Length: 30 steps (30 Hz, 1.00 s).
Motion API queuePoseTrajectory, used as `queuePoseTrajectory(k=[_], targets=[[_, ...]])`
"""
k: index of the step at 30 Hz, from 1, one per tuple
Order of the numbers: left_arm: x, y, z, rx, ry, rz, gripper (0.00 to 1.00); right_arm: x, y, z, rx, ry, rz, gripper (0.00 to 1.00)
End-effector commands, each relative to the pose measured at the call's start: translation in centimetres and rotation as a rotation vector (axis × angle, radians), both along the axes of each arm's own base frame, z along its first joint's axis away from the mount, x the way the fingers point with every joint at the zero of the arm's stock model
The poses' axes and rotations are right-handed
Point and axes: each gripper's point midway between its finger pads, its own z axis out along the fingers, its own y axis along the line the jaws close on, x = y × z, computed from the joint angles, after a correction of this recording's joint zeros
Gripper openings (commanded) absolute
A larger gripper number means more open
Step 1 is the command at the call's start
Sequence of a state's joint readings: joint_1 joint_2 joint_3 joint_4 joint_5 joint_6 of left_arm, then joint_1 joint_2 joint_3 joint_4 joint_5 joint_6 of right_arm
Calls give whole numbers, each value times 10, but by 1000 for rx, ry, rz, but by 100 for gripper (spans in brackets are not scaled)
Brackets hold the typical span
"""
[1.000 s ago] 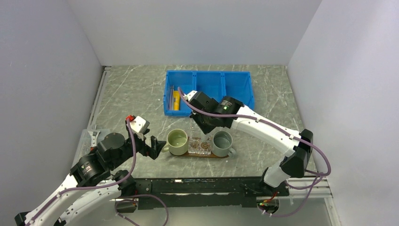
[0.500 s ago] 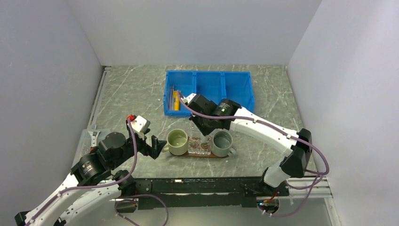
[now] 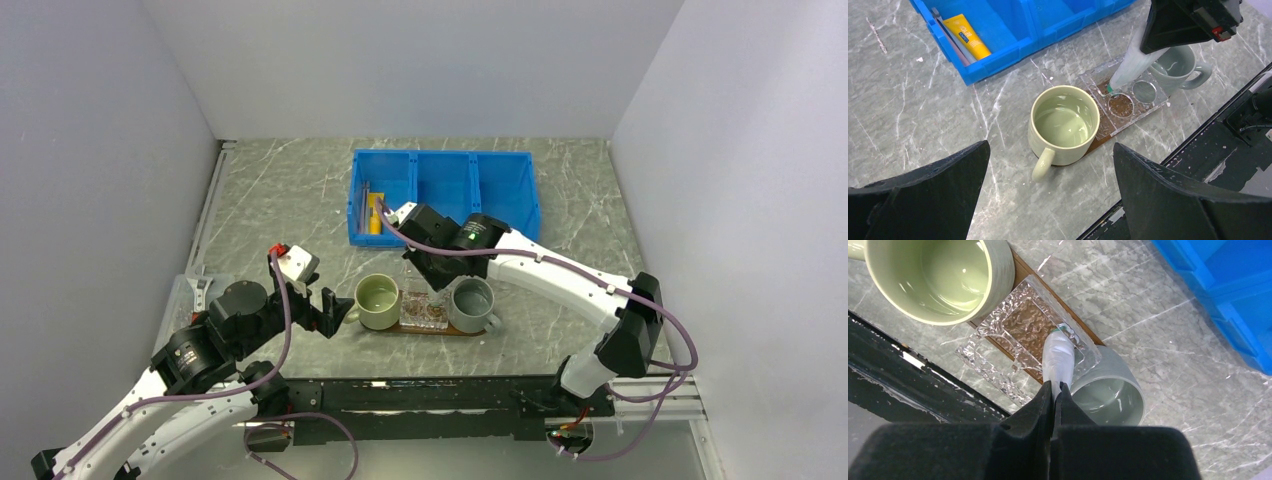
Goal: Prepare toiletry sets of a toothbrush and toothpaste on the tray
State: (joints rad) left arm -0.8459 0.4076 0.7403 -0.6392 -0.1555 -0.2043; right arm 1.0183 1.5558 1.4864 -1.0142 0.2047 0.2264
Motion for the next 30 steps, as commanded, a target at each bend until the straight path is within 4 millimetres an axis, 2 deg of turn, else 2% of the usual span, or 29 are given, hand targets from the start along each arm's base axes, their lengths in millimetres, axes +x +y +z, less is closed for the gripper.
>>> queuePoseTrajectory(k=[1,23,26,30], targets=[[4,-2,9,-24,-28,10,99,5,2,13,40,-57,-5,0],[5,-3,8,-21,-26,9,99,7,0,5,53,-68,-44,0],[5,-3,8,-22,-25,6,99,7,-1,6,60,-72,-52,8],[5,-4,7,-20,-20,5,99,8,-1,9,70,-84,-59,14]])
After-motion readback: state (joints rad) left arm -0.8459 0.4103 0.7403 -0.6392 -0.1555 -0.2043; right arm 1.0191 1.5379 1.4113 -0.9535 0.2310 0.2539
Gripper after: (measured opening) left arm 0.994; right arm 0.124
